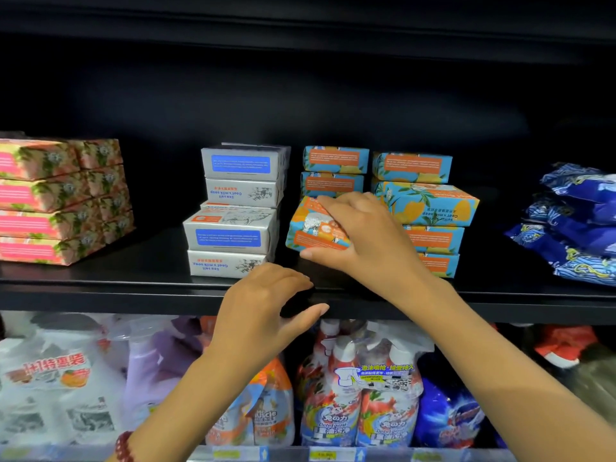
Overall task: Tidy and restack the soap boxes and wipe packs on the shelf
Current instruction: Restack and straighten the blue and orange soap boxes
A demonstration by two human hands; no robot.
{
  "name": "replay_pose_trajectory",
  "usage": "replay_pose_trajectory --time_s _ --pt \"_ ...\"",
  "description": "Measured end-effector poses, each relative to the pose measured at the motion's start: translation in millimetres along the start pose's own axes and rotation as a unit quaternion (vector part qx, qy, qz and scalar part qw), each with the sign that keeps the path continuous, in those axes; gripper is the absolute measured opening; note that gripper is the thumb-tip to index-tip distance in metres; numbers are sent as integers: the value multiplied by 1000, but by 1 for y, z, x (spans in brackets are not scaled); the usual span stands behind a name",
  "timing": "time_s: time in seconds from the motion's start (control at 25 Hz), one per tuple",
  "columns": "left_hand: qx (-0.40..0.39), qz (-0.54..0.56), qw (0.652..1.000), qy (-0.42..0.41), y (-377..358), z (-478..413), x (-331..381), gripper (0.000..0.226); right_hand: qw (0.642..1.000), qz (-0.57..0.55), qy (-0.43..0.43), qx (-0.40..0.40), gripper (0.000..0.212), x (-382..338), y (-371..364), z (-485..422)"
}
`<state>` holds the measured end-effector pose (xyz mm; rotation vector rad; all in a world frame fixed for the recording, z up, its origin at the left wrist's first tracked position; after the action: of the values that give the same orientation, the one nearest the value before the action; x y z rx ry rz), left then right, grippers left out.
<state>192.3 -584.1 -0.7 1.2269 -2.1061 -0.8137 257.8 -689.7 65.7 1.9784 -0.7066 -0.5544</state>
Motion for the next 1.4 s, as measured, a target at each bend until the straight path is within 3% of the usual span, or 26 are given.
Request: replay_pose_trajectory --time_s 0.2,0.32,0.44,0.56,0.72,0.8,0.96,1.4 --pt "-17 3 1000 15 0 -3 2 33 999 -47 -17 21 76 18 22 41" --pt "51 52 997 13 16 -10 11 32 998 -55 -41 10 79 37 23 65" --pt "108 40 992 -48 38 -41 25 27 996 -74 -54 -6 86 52 21 84" --pt "63 -24 997 -41 41 -98 23 35 993 -98 -59 -10 90 62 21 93" --pt "-18 -71 992 98 10 -154 -2 50 993 -108 -48 0 89 66 24 98" --pt "-32 -82 988 128 -1 -168 -14 49 993 -109 -38 9 88 67 27 100" --pt "-24 -102 989 102 -9 -180 -21 62 994 -107 -28 20 86 68 31 106" --pt "60 -218 970 91 3 -166 -4 40 989 -135 -23 53 80 73 45 118"
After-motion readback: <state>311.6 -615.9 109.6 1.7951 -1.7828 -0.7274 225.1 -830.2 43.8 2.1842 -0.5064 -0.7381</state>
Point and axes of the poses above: each hand's wrist, its own z-axis away from the middle knuckle, its own y-axis out of the back of the hand, x = y × z, the point moved 7 cm from there along -z, towards the middle knuckle, and after that the axes turned 12 degrees about -x, right-handed, at the moved point
